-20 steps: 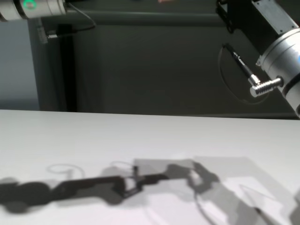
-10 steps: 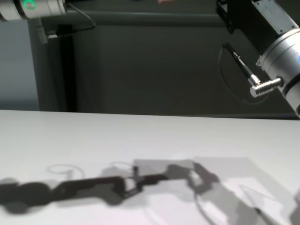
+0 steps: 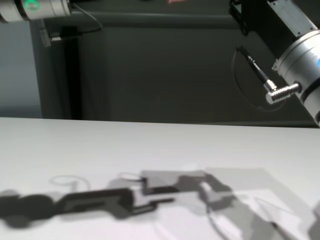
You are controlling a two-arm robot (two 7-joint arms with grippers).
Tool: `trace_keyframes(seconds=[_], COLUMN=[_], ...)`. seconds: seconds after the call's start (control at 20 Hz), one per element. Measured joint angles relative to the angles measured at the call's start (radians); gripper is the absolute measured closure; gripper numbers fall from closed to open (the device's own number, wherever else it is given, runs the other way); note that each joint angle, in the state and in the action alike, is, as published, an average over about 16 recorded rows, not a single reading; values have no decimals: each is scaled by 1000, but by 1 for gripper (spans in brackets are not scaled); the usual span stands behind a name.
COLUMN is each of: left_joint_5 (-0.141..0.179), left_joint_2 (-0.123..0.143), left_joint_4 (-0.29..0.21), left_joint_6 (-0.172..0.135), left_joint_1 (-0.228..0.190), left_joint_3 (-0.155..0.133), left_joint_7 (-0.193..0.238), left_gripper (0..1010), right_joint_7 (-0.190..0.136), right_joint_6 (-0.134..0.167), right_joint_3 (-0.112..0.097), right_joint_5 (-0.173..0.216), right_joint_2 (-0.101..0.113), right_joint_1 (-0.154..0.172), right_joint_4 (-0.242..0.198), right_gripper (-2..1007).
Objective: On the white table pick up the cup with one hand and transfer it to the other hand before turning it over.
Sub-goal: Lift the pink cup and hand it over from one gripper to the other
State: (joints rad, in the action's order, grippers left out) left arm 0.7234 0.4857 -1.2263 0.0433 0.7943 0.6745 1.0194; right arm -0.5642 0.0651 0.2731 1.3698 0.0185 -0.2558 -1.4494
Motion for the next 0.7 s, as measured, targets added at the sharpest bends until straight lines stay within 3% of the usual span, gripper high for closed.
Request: trace_keyframes(seconds=[0.4, 0.7], left_joint_5=[-1, -3], left_joint_2=[6, 31], left_joint_4=[-6, -33], left_joint_6=[-2, -10], left_joint_1=[-3, -26], left_joint_3=[0, -10], left_joint_7=[-9, -42], left_gripper=[377, 182], right_joint_7=[0, 0], right_joint_6=[0, 0], right_joint_3=[0, -1], right_joint_5=[0, 0], right_joint_2=[0, 0], right_joint_1=[0, 0], right_joint_4=[0, 0], right_gripper=[283, 284])
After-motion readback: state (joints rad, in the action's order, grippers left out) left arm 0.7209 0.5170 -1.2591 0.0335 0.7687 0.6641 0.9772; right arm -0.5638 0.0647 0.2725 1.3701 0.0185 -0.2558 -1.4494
